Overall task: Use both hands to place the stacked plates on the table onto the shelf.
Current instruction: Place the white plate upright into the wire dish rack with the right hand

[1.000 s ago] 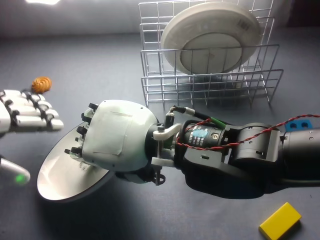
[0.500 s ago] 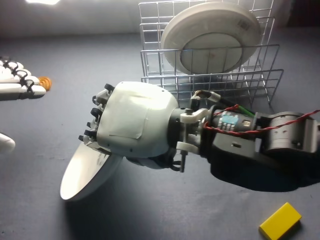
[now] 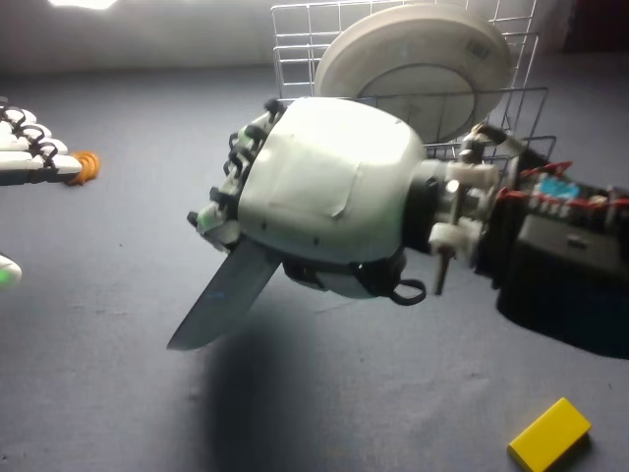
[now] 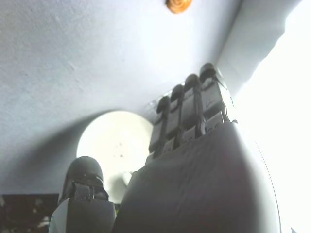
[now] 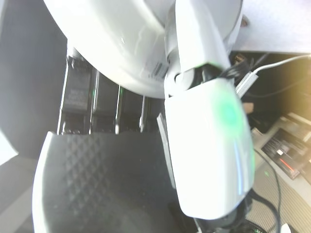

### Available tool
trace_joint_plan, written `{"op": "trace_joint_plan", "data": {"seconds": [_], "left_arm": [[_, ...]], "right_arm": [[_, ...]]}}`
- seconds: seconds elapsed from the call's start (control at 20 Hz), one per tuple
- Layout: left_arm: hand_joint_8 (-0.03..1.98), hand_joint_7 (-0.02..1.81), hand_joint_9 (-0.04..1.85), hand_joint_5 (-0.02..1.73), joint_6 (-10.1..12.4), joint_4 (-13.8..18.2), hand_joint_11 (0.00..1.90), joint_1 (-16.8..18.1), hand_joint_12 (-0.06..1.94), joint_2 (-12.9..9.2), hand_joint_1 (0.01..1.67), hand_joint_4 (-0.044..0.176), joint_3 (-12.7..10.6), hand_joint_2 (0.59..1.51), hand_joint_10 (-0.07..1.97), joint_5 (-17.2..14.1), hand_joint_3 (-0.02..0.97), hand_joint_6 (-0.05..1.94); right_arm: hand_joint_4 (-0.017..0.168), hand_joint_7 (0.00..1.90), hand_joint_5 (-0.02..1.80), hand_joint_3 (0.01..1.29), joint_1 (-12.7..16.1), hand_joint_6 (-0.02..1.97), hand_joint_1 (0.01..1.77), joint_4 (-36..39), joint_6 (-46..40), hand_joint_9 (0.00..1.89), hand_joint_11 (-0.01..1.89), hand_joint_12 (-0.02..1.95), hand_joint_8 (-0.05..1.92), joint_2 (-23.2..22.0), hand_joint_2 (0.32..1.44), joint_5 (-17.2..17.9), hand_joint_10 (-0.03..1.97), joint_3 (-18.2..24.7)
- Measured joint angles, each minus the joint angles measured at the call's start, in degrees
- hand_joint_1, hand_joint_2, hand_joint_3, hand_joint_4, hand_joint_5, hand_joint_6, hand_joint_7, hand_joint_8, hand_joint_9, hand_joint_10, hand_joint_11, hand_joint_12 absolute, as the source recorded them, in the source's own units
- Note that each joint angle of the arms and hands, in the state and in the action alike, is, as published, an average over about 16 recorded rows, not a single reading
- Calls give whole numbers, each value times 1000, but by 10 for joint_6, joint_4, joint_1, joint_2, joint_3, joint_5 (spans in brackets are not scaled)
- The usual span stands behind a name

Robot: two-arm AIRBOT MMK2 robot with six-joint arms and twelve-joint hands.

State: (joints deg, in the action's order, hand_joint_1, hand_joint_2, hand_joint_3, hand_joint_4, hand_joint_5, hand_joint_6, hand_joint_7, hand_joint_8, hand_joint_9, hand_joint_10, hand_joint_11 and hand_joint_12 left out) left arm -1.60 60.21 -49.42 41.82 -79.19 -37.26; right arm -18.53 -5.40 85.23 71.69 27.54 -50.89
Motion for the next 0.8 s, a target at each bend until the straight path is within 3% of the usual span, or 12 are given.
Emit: {"op": "trace_joint_plan", "data": {"seconds": [0.5,0.8], "left_arm": [[-4,31,19,31,0,7,23,-3,10,-2,18,-3,-8,1163,2,-13,8,18],[1,37,22,34,-2,35,30,-13,10,-2,18,-3,-12,1164,3,-76,8,18]], "right_arm": [[2,926,797,11,61,1168,1328,-66,-29,862,705,1497,1072,-107,1015,-3,1299,71],[1,919,796,11,100,1170,1330,-126,-58,867,710,1509,1073,-149,1014,-14,1293,87]]}}
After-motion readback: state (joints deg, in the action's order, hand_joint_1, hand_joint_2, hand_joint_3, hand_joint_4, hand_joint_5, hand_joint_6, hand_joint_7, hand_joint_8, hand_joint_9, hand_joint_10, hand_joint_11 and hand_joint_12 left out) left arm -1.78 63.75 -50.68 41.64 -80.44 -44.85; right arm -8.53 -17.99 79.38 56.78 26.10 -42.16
